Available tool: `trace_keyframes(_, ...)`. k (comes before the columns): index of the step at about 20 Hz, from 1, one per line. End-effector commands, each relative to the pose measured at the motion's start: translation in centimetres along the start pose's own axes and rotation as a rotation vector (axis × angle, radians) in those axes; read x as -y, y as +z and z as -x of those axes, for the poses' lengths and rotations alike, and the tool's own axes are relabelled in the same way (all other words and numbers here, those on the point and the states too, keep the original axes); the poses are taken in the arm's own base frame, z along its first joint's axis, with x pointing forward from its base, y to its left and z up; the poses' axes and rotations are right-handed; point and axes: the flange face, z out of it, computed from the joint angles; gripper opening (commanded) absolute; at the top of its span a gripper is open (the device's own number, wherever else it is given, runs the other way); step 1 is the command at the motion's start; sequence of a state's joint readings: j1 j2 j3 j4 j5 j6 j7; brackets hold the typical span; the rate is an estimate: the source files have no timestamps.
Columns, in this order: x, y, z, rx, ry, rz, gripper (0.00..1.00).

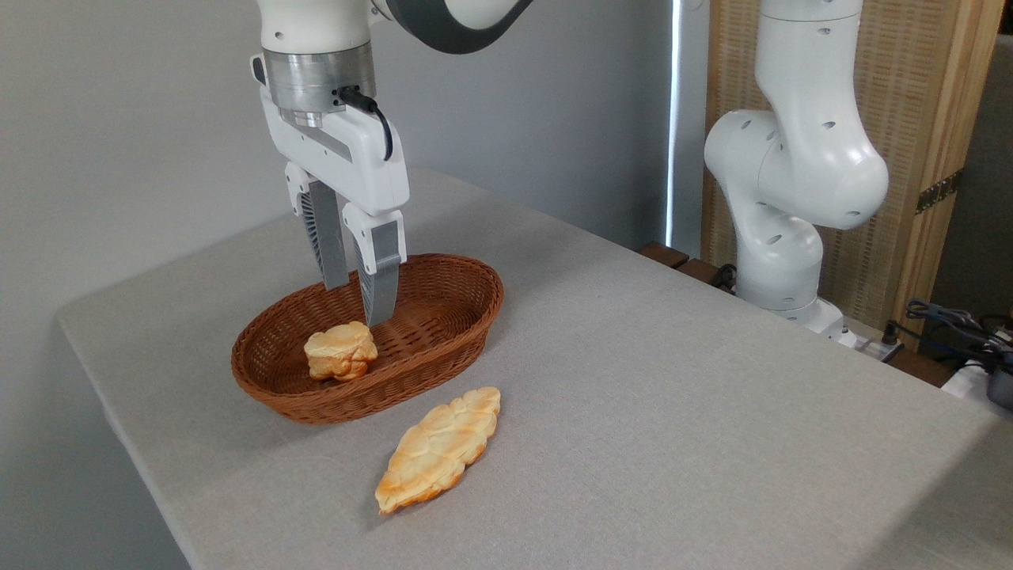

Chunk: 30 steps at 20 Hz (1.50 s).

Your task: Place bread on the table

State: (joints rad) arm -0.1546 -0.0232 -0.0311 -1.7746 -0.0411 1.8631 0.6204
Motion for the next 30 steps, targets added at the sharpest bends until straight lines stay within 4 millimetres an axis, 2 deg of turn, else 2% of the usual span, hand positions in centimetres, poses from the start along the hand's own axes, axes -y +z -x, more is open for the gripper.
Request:
trace_keyframes(1,-0.4,-0.7,-0.2,-0.020,0.009,0.006,1.00)
trace_keyframes(25,-0.4,-0.9,-0.1,-0.022,0.002,0.007,1.00)
trace_keyframes(27,-0.6,-0.5,-0.4,-0.018,0.010,0.010,1.00)
trace_keyframes(30,-2.1,0.6,-1.5,-0.028,0.034,0.035,1.00)
